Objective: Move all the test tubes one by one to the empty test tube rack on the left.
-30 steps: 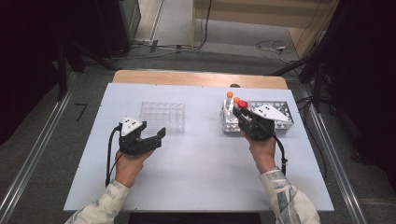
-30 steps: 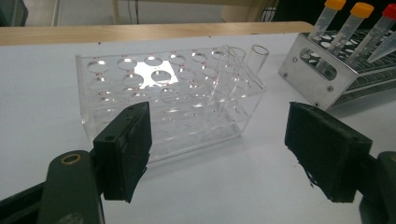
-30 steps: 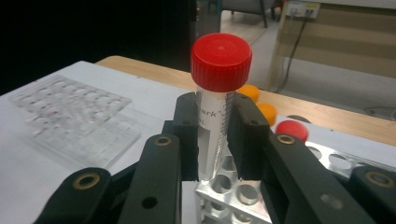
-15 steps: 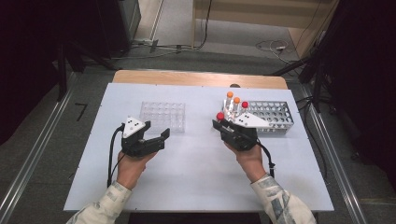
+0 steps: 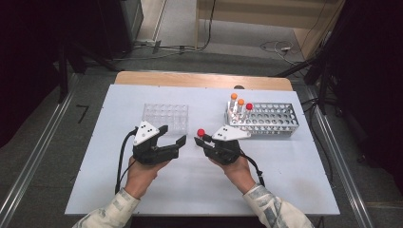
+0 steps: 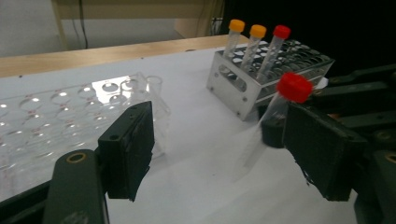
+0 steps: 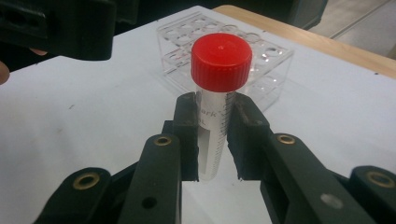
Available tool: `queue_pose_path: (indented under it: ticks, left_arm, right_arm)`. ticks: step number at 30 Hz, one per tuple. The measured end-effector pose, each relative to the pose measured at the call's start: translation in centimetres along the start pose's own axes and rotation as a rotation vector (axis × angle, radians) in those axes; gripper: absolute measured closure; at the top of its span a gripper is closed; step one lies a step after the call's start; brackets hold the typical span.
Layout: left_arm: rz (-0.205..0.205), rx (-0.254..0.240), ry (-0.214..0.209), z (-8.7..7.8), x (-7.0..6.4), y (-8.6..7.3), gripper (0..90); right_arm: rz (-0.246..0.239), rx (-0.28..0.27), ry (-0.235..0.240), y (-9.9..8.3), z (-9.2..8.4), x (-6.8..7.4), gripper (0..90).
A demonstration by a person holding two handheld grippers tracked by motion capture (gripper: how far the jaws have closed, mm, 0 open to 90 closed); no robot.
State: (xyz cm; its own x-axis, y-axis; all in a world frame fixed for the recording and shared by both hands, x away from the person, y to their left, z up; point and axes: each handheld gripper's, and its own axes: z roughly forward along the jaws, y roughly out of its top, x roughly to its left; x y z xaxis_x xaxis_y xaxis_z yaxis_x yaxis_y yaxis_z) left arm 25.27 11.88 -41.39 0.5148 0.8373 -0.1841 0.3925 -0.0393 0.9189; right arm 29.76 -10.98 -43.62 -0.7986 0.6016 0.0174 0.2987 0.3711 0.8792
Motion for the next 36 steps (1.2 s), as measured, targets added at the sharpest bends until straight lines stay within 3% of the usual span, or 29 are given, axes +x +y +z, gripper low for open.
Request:
queue_pose_path:
  ticks: [12, 16, 21, 24, 36]
  left_arm:
    - [0.034, 0.008, -0.07, 0.2, -1.4, 0.5, 35.3]
    - [0.068, 0.019, -0.088, 0.5, -1.7, 0.4, 45.4]
    - [0.07, 0.036, -0.114, 0.8, -1.5, 0.4, 57.4]
    - [0.066, 0.04, -0.114, 1.0, -1.4, 0.3, 63.7]
    - [0.092, 0.048, -0.102, 1.4, -1.6, 0.0, 69.7]
  right_arm:
    - [-0.028, 0.012, 0.032, 0.0, 0.7, 1.3, 72.0]
    - [-0.036, 0.013, 0.043, 0.1, 1.0, 1.8, 72.0]
    - [-0.051, 0.015, 0.053, 0.2, 1.2, 2.3, 72.0]
    - [-0.053, 0.014, 0.059, 0.2, 1.2, 2.5, 71.9]
    - [-0.048, 0.012, 0.059, 0.2, 1.1, 2.6, 71.8]
